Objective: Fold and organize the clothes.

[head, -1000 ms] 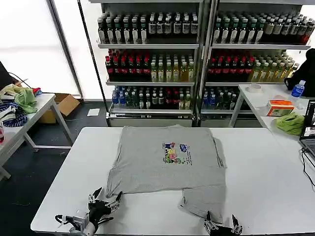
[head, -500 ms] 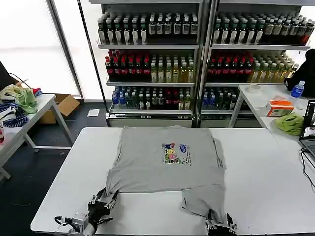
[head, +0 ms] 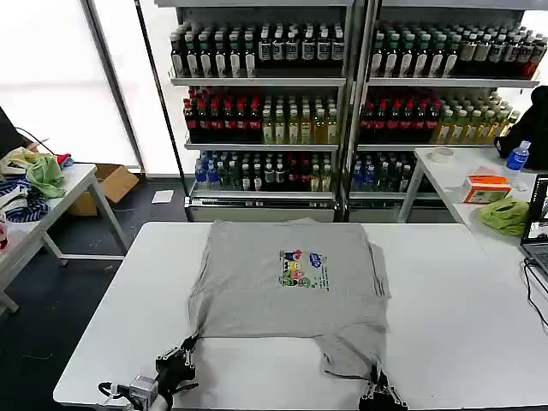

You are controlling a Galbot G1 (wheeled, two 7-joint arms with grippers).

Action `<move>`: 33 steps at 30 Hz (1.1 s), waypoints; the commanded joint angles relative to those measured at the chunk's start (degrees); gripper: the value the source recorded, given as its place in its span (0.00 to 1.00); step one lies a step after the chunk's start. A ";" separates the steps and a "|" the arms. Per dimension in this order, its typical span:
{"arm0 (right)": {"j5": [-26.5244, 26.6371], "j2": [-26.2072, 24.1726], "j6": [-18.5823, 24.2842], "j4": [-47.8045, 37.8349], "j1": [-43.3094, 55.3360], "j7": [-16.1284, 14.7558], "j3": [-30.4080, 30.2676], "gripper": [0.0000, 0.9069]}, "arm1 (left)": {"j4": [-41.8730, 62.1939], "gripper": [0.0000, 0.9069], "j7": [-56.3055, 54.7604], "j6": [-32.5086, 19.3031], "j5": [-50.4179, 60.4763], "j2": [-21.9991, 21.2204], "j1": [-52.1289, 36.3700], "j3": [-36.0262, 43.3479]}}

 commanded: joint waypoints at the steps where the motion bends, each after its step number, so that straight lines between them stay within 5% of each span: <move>1: -0.26 -0.05 2.01 1.23 0.32 -1.50 0.13 0.00 | -1.04 0.00 -0.07 -2.65 0.36 -1.05 -0.06 0.12; 10: -5.49 0.18 6.14 2.58 4.64 -3.60 1.49 0.00 | -2.52 0.00 -0.11 -7.15 -0.22 -5.25 -3.36 0.36; 17: -7.12 -1.47 4.95 4.78 11.26 -5.21 2.51 0.00 | -3.21 0.00 0.21 -9.09 -3.22 -6.14 -6.47 -1.31; 33: -4.55 -0.89 0.97 -7.13 31.18 -8.60 4.14 0.00 | 7.08 0.00 0.17 -8.80 -7.93 -4.66 -20.68 1.63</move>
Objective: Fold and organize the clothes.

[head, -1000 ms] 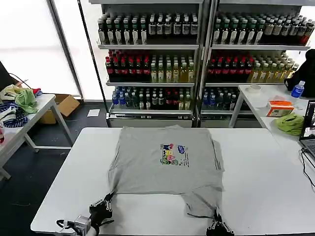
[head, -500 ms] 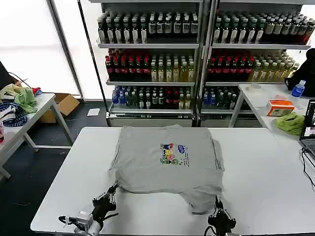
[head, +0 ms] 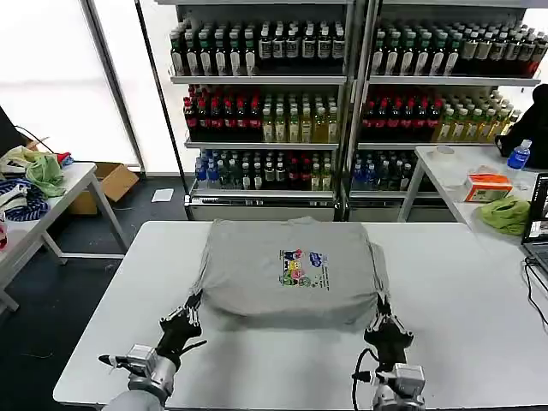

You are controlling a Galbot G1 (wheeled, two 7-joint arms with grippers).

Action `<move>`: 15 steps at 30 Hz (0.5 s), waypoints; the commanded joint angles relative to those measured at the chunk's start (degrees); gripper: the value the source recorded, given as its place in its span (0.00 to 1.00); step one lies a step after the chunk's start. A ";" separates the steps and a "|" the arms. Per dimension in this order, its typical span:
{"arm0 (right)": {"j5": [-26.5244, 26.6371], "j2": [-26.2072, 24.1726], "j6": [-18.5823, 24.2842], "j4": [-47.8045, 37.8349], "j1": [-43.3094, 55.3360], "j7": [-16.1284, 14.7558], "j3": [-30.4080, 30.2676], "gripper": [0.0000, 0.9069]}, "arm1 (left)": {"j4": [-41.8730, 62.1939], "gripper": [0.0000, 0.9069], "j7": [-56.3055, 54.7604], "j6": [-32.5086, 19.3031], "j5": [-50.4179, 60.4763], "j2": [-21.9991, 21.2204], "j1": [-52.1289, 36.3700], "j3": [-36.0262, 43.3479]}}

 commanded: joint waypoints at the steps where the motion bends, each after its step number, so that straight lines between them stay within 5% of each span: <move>1: 0.83 -0.03 -1.02 -5.80 10.17 -1.70 0.44 0.00 | 7.48 0.00 0.02 -0.70 -3.43 -0.14 -11.05 1.84; 15: 3.31 -2.20 -2.52 -19.13 22.11 -3.58 -0.17 0.00 | 20.87 0.00 0.18 -0.74 -3.56 0.46 -20.42 5.07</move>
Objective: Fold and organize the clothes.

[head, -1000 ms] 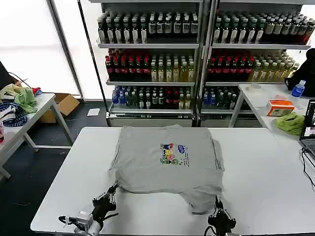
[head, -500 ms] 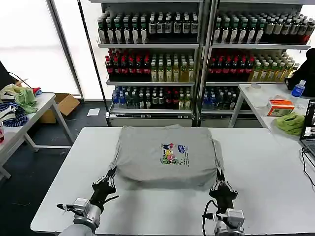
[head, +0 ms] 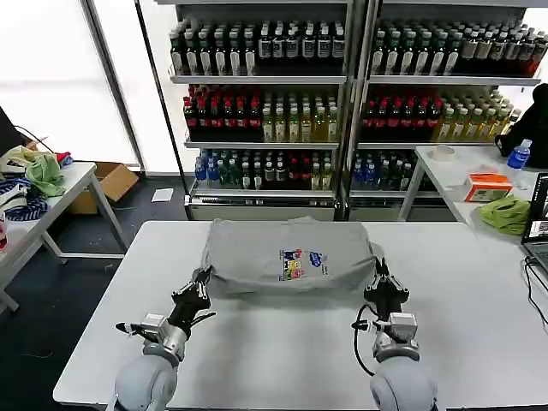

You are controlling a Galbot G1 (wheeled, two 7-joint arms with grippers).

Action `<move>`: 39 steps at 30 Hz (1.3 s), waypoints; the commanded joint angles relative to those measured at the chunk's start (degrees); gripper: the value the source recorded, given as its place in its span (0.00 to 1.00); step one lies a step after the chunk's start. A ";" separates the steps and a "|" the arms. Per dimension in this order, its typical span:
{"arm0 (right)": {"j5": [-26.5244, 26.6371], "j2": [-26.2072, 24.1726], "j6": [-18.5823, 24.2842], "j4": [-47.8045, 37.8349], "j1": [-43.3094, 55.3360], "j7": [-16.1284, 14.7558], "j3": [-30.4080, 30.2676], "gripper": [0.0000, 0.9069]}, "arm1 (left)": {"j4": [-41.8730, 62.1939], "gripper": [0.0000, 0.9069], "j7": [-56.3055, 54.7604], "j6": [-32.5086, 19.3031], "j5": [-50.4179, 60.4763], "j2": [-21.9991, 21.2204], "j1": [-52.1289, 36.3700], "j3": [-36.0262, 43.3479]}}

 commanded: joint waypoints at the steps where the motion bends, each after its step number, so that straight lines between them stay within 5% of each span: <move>1: 0.79 -0.60 -0.48 -9.16 9.31 -0.76 -0.15 0.00 | 11.99 0.00 -0.14 -0.14 -0.99 0.10 -9.47 1.89; 11: 0.66 1.37 -2.64 -16.99 14.77 -1.27 -1.98 0.00 | 16.66 0.01 -0.60 0.32 -0.68 0.60 -11.87 2.12; 13: 0.63 1.84 -3.71 -17.94 15.20 -1.21 -2.24 0.22 | 17.38 0.23 -0.62 0.51 -0.68 0.79 -12.34 2.15; 15: 0.52 2.46 -4.73 -19.03 15.46 -1.06 -2.41 0.53 | 17.70 0.86 -0.82 1.06 -0.66 0.93 -12.67 2.16; 16: 0.53 2.75 -5.15 -19.56 15.63 -0.94 -2.45 1.00 | 17.86 1.00 -0.86 1.40 -0.67 0.99 -12.92 2.18; 23: 4.82 6.00 -8.85 -22.67 17.39 1.28 -2.33 1.00 | 17.85 1.00 -2.10 3.15 -0.25 0.87 -13.73 2.33; 30: 18.30 8.67 -14.14 -19.34 17.06 9.04 -2.11 1.00 | 13.72 1.00 -2.98 8.51 0.10 1.55 -12.13 1.93; 39: 16.85 6.71 -13.64 -12.05 12.78 11.52 -2.36 1.00 | 8.70 1.00 -3.38 9.51 0.22 1.89 -8.77 1.09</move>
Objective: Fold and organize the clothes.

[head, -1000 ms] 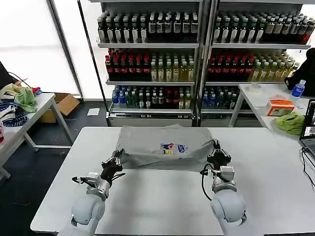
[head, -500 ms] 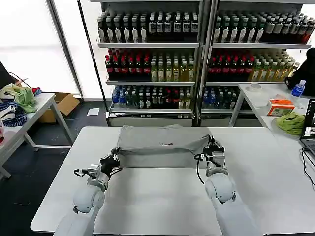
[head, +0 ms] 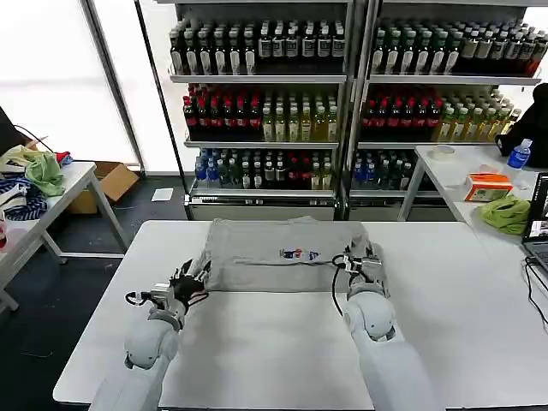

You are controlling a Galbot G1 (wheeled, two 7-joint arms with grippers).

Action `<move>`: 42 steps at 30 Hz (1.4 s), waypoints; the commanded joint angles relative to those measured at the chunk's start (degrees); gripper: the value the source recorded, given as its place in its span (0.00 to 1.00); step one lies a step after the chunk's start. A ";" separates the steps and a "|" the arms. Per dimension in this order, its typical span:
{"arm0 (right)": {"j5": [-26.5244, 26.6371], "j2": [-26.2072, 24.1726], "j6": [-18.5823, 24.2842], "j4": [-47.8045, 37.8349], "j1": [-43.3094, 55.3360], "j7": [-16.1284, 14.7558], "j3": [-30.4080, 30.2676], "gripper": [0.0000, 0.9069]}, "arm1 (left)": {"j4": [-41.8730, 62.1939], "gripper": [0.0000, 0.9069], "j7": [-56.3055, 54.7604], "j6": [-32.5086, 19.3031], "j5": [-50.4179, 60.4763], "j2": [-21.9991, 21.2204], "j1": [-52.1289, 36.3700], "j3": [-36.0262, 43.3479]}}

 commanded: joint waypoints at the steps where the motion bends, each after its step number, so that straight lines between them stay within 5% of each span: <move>1: 2.64 -0.25 -1.89 4.33 -2.47 3.06 -0.01 1.00 | -5.93 1.00 -0.35 2.81 0.28 0.17 2.95 -0.37; 13: -4.58 -6.31 -0.93 14.26 -14.82 -0.36 1.98 1.00 | -11.02 1.00 -0.45 2.84 3.36 0.55 8.01 -1.87; 25: -3.80 -8.80 -3.17 14.62 -14.97 0.66 2.82 1.00 | -10.41 1.00 -0.38 5.54 3.18 1.42 8.36 -3.55; 42: -1.03 -6.11 -3.22 7.17 -13.15 0.72 3.08 1.00 | -4.65 1.00 -0.54 5.98 3.86 1.87 6.88 -2.50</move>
